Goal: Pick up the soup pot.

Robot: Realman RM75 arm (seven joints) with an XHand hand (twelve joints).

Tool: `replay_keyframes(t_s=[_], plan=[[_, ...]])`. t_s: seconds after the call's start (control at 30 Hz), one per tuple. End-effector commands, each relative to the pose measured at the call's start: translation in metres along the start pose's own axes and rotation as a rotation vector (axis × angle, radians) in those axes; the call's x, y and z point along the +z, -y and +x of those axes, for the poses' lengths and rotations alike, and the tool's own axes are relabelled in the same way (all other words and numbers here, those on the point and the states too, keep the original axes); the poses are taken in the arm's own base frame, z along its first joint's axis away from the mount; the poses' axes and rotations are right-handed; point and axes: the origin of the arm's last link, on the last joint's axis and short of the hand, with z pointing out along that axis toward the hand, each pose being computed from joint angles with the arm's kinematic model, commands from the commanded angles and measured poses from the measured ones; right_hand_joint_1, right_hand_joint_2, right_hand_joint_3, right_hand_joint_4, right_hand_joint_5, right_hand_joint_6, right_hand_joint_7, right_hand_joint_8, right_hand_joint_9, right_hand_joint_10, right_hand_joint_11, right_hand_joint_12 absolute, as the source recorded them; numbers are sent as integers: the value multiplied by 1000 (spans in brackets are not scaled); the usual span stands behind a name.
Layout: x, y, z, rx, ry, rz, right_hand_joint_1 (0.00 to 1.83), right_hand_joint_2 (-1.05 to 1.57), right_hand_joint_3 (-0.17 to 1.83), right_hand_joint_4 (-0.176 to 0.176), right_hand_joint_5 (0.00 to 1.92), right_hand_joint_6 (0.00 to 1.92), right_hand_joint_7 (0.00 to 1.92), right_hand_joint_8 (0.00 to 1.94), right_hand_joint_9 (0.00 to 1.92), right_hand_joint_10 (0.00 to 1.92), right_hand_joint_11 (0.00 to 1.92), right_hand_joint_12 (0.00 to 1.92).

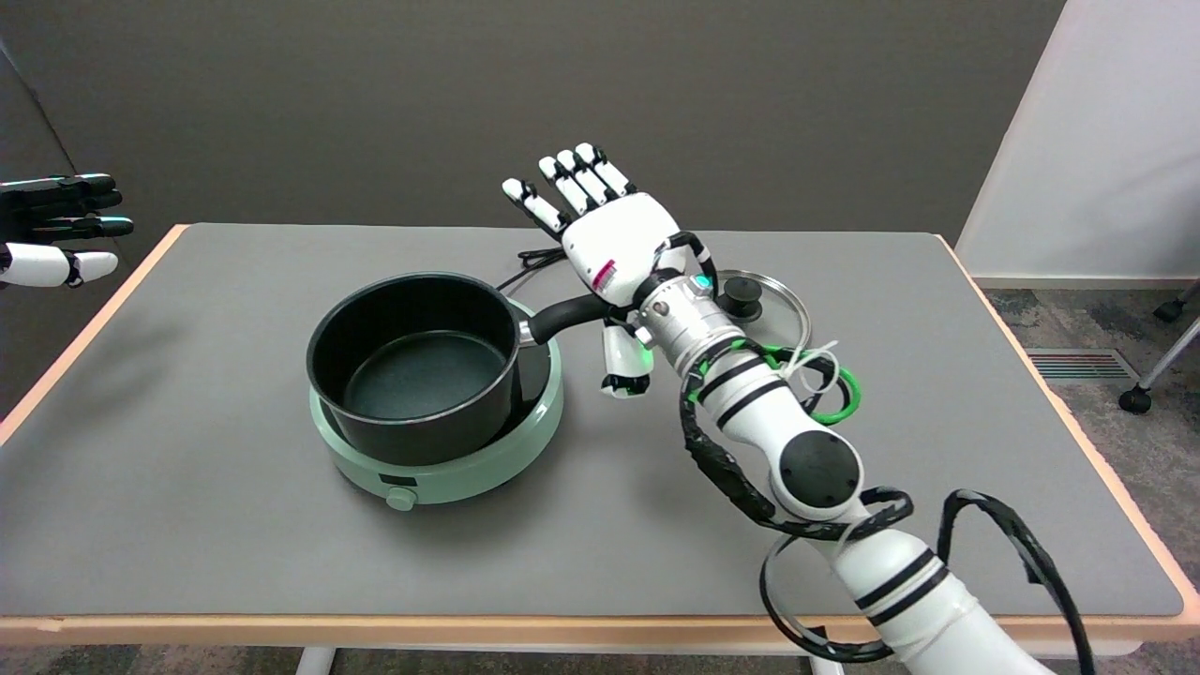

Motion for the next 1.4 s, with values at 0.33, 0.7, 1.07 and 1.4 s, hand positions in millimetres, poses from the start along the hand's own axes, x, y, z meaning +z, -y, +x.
replay_keyframes(t_s=[0.33,0.7,1.07,1.4], plan=[[9,4,-3,-5,24,-99,1151,-963,1582,176,13,13,13,13,13,13,13,13],[17,24,-30,-21,202,-290,1157,-944,1569,176,11,11,11,11,11,11,11,11],[32,48,-9,2,199,-292,1175,-920,1533,176,11,11,11,11,11,11,11,11],[20,66,18,-62,149,-263,1178,-907,1523,176,11,11,11,11,11,11,11,11]])
